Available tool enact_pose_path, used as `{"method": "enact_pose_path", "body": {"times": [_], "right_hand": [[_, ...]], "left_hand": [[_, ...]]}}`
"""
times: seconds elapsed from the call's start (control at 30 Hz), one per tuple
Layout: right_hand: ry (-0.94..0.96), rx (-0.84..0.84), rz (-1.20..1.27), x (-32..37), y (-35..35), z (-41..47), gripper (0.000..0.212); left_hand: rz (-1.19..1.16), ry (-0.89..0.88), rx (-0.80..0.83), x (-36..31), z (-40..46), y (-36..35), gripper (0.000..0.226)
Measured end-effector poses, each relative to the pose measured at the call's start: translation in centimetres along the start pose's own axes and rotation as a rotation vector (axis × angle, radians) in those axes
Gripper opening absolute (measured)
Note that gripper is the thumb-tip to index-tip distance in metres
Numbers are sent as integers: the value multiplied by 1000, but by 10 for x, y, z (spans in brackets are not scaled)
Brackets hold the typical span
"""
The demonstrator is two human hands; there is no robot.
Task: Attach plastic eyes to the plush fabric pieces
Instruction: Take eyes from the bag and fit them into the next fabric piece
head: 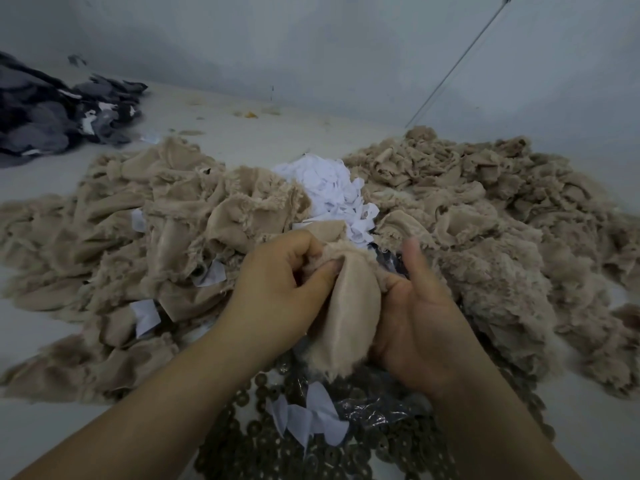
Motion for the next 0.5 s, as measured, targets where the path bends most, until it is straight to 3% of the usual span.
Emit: {"method": "enact_pose_path", "body": {"times": [0.13, 0.23, 0.33, 0.5], "right_hand": [[-13, 30, -78, -9, -3, -2, 92], [7, -89, -158, -13, -3, 0, 60], [2, -187, 69, -10, 0, 3, 38], [-33, -195, 206, -8, 2, 4, 50]], "left_hand": [[-6, 133, -9, 6, 7, -2, 34], [-107, 205, 9, 10, 6, -7, 43], [-275, 285, 48, 13, 3, -9, 44], [-390, 277, 74, 15, 0, -9, 44]]}}
Point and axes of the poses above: each hand's wrist, its own z-axis towards the middle knuckle, its own y-axis out of the back of the hand, x = y × z, the point moved 2 cm from there along z, towards the middle knuckle, and after that the axes turned 2 degrees about x, right-handed, at the moved point
